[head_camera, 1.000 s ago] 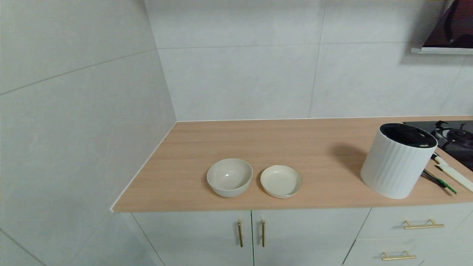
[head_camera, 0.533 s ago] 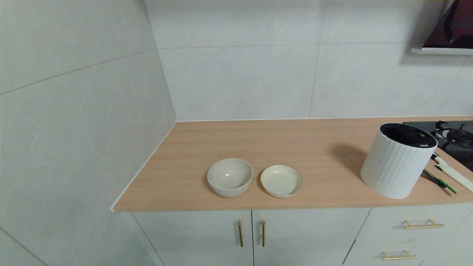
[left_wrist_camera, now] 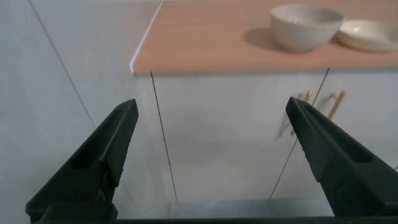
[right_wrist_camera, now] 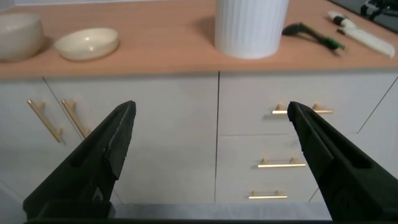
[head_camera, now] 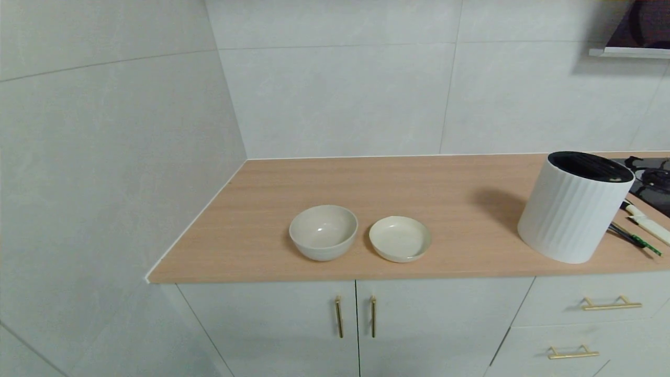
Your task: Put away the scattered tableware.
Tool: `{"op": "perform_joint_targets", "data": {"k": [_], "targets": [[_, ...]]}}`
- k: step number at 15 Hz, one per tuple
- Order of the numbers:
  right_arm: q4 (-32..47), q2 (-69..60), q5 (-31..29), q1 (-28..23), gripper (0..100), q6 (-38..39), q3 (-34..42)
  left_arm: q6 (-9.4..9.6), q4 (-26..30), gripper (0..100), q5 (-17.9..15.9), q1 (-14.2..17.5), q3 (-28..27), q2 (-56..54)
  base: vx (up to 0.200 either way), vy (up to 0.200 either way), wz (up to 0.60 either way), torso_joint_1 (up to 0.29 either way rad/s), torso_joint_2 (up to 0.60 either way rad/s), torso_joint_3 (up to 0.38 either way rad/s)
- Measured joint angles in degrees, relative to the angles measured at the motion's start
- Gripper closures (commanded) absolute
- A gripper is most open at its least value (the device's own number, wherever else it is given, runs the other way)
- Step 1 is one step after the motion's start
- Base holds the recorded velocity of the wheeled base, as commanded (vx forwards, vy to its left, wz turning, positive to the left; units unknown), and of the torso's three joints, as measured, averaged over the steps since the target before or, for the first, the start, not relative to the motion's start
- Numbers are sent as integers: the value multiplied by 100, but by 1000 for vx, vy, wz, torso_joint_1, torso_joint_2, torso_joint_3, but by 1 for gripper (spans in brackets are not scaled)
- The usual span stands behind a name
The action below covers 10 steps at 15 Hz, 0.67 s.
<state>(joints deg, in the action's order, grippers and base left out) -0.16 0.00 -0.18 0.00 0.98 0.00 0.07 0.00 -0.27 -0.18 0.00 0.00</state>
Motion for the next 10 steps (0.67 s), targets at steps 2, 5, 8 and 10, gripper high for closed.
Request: {"op": "perform_joint_targets", "data": {"k": [2,5,8,10], "targets": [[0,0,0,0,0,0,0,2,0,0,0,0,0,0,0,0,0,-239,540,303],[0,0,0,0,0,-7,0,2,2,0,0,0,-2,0,0,0,0,-229,525,295],[0,0,2,0,0,-9,0,2,0,0,0,0,0,0,0,0,0,-214,509,287],[0,0,0,0,0,-9,0,2,-2,0,2,0,0,0,0,0,0,-205,498,290]]}}
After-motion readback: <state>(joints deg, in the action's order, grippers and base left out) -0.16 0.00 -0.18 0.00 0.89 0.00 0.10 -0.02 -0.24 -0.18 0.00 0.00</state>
